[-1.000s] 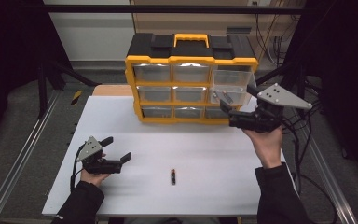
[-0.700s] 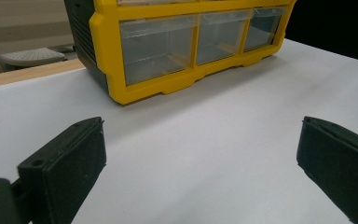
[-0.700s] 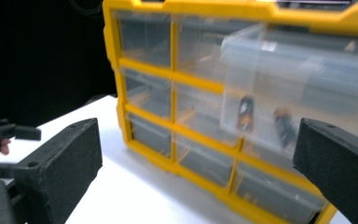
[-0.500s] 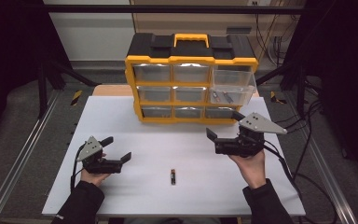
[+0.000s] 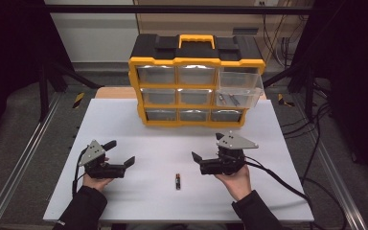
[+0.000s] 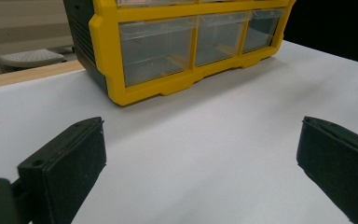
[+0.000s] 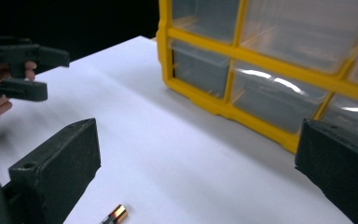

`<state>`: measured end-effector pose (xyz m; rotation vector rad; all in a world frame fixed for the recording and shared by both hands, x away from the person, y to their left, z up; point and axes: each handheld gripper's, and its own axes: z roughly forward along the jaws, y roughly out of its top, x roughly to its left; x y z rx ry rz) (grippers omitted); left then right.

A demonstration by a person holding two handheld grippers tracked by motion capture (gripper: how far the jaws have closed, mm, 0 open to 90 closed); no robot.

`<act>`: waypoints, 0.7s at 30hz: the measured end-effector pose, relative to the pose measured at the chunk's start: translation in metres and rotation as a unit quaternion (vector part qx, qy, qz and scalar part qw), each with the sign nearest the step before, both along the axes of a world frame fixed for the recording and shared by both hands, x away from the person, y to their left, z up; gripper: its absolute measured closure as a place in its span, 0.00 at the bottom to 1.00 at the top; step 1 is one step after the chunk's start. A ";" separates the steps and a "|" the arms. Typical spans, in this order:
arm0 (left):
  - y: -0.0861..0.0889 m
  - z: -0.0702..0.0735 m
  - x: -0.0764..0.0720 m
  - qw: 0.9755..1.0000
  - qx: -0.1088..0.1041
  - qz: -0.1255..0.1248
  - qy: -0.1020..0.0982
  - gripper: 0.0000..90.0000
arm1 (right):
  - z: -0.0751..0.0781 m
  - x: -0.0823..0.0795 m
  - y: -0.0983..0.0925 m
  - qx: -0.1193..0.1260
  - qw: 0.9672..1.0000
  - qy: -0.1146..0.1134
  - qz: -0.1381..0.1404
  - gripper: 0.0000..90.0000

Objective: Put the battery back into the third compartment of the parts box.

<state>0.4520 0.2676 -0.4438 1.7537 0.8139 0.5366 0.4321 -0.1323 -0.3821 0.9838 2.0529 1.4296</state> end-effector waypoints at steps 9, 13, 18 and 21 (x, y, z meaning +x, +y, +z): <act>0.000 0.000 0.000 1.000 0.002 -0.001 0.001 0.01 | -0.029 -0.001 0.024 -0.020 0.999 0.039 0.028 0.01; 0.000 0.000 0.000 1.000 0.001 -0.001 0.001 0.01 | -0.041 0.000 0.033 -0.030 0.997 0.056 0.041 0.02; 0.000 -0.001 0.001 1.000 0.002 -0.002 0.001 0.01 | -0.056 -0.002 0.047 -0.049 0.995 0.072 0.055 0.02; 0.000 -0.001 0.000 1.000 0.002 -0.002 0.001 0.01 | -0.064 -0.004 0.055 -0.060 0.993 0.080 0.067 0.04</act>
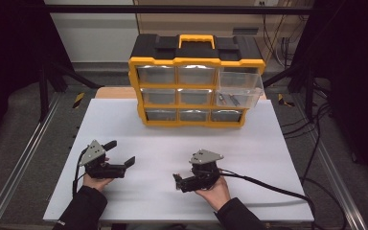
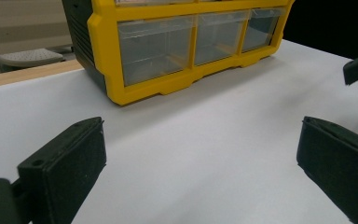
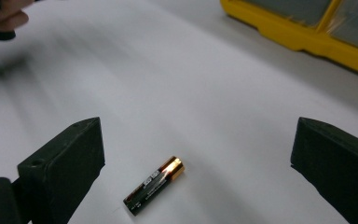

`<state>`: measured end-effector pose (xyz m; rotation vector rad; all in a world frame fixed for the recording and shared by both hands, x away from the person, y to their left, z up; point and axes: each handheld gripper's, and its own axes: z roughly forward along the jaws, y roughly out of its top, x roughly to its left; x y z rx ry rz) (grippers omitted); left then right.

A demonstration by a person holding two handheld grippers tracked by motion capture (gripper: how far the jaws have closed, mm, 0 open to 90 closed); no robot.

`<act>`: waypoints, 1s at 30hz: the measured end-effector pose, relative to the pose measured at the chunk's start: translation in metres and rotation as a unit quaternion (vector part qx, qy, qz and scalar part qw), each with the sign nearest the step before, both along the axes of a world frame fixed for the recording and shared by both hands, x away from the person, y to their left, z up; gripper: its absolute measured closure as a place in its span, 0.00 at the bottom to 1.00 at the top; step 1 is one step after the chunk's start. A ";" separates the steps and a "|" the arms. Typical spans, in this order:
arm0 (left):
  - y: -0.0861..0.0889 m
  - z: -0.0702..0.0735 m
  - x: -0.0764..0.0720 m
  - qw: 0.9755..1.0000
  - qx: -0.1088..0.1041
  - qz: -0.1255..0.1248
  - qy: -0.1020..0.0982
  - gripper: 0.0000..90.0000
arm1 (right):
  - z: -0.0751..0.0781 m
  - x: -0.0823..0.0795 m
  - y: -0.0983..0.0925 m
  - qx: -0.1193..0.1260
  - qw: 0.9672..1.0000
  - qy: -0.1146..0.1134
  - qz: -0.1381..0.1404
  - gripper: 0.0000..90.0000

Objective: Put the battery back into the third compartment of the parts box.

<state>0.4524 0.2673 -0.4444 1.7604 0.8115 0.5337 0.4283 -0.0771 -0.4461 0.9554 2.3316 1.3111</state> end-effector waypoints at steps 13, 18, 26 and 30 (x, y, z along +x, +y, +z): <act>0.000 0.000 0.000 1.000 -0.001 0.001 0.000 0.01 | -0.028 -0.002 0.017 -0.028 0.998 0.041 0.035 0.20; 0.000 0.000 0.000 1.000 -0.001 0.001 -0.001 0.01 | -0.032 0.000 0.017 -0.039 0.997 0.054 0.044 0.33; 0.000 0.000 -0.001 1.000 0.000 0.001 0.000 0.01 | -0.038 0.000 0.019 -0.052 0.995 0.069 0.058 0.54; 0.000 0.000 -0.001 1.000 0.000 0.001 -0.001 0.01 | -0.038 0.001 0.019 -0.051 0.994 0.077 0.066 0.62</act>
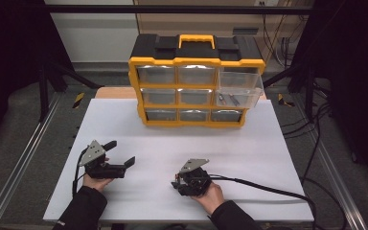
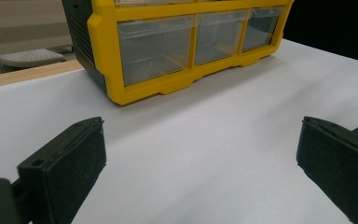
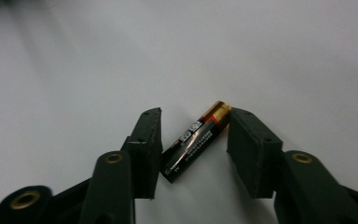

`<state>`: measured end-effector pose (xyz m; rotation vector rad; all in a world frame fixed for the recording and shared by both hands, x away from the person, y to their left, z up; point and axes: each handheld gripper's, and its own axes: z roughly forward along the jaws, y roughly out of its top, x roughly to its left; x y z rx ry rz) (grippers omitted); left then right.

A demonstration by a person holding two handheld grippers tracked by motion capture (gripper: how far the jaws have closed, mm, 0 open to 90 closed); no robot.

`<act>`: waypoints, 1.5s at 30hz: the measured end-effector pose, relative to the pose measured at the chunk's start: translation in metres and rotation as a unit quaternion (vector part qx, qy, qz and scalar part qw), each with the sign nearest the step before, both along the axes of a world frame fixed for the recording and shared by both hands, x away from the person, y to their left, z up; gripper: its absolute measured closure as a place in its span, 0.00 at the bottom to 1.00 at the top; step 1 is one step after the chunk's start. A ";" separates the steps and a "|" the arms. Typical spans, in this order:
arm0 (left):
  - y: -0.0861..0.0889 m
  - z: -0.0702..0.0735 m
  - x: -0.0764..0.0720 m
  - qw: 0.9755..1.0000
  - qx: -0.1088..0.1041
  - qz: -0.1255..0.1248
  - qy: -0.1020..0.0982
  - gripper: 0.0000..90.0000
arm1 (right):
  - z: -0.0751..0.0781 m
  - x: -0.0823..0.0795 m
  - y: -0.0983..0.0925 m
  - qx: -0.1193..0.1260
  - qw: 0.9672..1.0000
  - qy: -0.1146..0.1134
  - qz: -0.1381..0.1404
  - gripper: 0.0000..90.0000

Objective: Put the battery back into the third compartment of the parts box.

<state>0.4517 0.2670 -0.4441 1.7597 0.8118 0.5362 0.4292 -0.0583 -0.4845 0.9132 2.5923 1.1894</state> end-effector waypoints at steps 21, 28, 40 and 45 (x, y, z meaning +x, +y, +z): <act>0.000 0.000 0.000 1.000 0.000 0.001 0.000 0.01 | 0.002 0.006 -0.002 -0.004 1.000 0.021 -0.023 0.86; 0.000 0.000 0.000 1.000 -0.002 0.001 0.000 0.01 | 0.015 0.007 -0.007 0.007 1.000 0.011 -0.015 0.86; 0.001 0.000 0.001 1.000 0.001 0.001 0.001 0.01 | 0.055 0.006 -0.029 0.033 0.999 -0.030 -0.018 0.86; 0.001 0.000 0.001 1.000 0.001 0.001 0.000 0.01 | 0.070 0.006 -0.039 0.046 0.998 -0.040 -0.024 0.86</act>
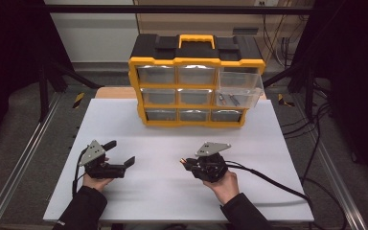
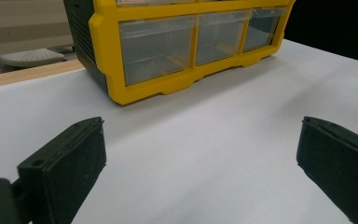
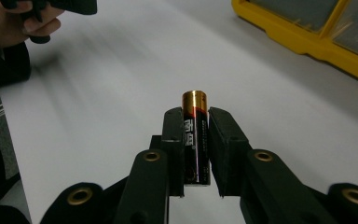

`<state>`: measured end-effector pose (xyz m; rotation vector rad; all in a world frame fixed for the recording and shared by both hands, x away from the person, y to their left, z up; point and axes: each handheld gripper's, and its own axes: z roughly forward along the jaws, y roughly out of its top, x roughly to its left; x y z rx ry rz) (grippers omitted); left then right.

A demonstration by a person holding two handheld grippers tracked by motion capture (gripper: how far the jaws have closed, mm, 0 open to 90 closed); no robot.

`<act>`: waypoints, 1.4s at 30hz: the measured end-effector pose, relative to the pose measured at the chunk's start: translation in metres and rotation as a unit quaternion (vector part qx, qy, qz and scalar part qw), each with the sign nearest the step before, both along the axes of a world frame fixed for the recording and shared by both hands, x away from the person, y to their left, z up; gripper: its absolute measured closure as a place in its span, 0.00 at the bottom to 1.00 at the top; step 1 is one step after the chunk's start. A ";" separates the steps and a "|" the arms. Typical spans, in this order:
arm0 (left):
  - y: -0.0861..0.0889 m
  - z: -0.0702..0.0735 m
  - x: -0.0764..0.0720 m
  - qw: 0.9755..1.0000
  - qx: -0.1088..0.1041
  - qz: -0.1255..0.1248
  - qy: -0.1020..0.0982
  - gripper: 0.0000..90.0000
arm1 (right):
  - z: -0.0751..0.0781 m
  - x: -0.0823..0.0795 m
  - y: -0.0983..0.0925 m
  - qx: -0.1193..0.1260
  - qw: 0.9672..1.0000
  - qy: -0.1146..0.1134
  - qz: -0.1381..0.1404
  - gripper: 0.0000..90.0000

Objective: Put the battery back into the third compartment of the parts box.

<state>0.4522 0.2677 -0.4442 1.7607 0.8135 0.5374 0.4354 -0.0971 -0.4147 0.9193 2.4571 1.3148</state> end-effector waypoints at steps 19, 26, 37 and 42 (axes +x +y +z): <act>0.000 0.000 0.000 1.000 0.002 0.000 0.001 0.01 | 0.063 0.007 -0.050 0.054 0.997 -0.045 -0.039 0.86; -0.001 -0.001 0.000 1.000 0.000 0.000 0.001 0.01 | 0.091 0.006 -0.065 0.064 0.994 -0.069 -0.052 0.86; -0.001 -0.001 0.001 1.000 0.001 0.000 0.001 0.01 | 0.136 0.009 -0.082 0.085 0.989 -0.101 -0.068 0.86; -0.001 -0.001 0.001 1.000 0.002 0.000 0.001 0.01 | 0.155 0.013 -0.086 0.088 0.986 -0.115 -0.078 0.86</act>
